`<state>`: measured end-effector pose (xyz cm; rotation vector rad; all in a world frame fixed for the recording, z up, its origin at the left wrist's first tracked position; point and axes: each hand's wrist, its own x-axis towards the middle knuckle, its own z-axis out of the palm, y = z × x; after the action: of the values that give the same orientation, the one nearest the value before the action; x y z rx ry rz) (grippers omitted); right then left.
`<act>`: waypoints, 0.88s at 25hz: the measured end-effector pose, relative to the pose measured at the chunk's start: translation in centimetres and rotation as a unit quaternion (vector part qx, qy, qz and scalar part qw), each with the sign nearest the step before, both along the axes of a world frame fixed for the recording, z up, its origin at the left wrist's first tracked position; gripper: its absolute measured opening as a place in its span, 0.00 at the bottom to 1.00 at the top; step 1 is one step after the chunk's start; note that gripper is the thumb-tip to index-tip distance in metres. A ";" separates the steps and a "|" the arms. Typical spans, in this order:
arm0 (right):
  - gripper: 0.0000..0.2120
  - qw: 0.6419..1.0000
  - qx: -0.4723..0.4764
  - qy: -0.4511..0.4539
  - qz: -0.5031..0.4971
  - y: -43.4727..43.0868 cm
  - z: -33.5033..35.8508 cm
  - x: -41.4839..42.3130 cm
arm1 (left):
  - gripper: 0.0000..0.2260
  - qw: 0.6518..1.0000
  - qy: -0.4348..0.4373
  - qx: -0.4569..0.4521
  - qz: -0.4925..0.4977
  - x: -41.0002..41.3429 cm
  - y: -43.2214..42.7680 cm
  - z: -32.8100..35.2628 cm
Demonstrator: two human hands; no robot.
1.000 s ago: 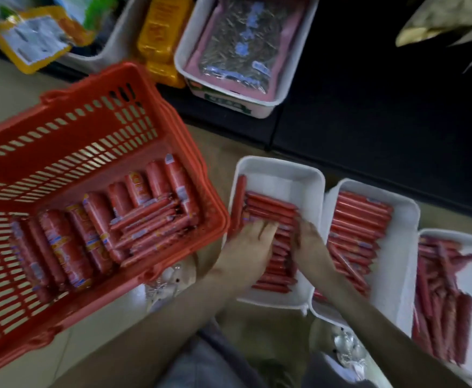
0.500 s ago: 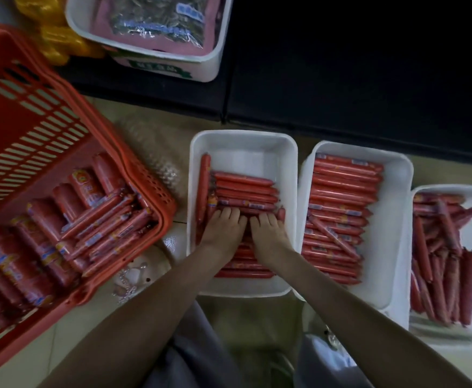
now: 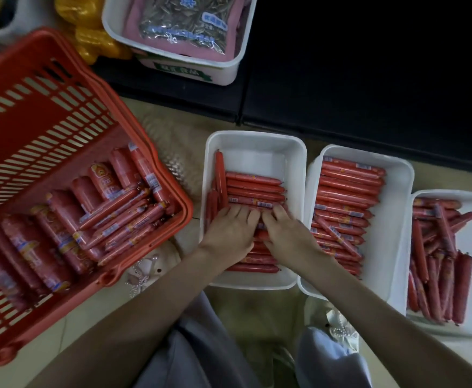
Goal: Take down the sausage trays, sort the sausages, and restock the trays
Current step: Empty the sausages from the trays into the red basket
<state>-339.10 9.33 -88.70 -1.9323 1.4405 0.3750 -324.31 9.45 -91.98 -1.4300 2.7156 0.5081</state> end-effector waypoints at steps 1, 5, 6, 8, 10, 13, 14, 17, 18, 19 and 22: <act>0.21 1.000 -0.014 0.009 0.013 -0.3 1.5 -0.5 | 0.19 1.000 0.018 -0.021 -0.002 -0.2 -0.3 1.1; 0.25 0.998 -0.045 0.005 0.035 -1.8 7.9 -1.7 | 0.20 0.994 0.062 -0.094 0.004 0.2 -1.3 5.9; 0.26 0.998 -0.049 -0.005 0.040 -2.2 9.6 -1.4 | 0.21 0.993 0.060 -0.106 0.002 0.7 -1.4 7.4; 0.28 0.996 -0.055 -0.025 0.061 -2.9 13.1 0.0 | 0.22 0.990 0.052 -0.130 0.017 2.3 -1.6 10.6; 0.27 0.992 -0.063 -0.046 0.100 -3.6 15.8 2.5 | 0.18 0.986 0.049 -0.150 0.057 4.8 -1.4 13.9; 0.26 0.978 -0.091 -0.084 0.168 -4.8 17.3 7.2 | 0.21 0.983 0.046 -0.148 0.102 10.2 -0.4 17.4; 0.25 0.971 -0.104 -0.100 0.192 -5.1 17.1 9.3 | 0.23 0.983 0.041 -0.142 0.112 12.6 0.0 18.1; 0.27 0.954 -0.122 -0.112 0.252 -5.5 15.2 15.7 | 0.24 0.984 -0.006 -0.105 0.145 19.6 1.1 17.0; 0.29 0.951 -0.130 -0.096 0.264 -5.5 14.2 17.6 | 0.24 0.984 -0.044 -0.070 0.156 21.6 1.2 15.7; 0.30 0.948 -0.143 -0.073 0.276 -5.5 13.1 19.1 | 0.24 0.981 -0.087 -0.012 0.173 23.3 1.2 13.9; 0.29 0.937 -0.206 -0.041 0.280 -5.9 10.5 20.6 | 0.21 0.934 -0.174 0.204 0.238 26.1 0.8 7.2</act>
<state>-318.51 3.39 -78.18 -2.6666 0.9389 0.2485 -298.24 10.28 -84.76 -1.8304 1.8513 0.7027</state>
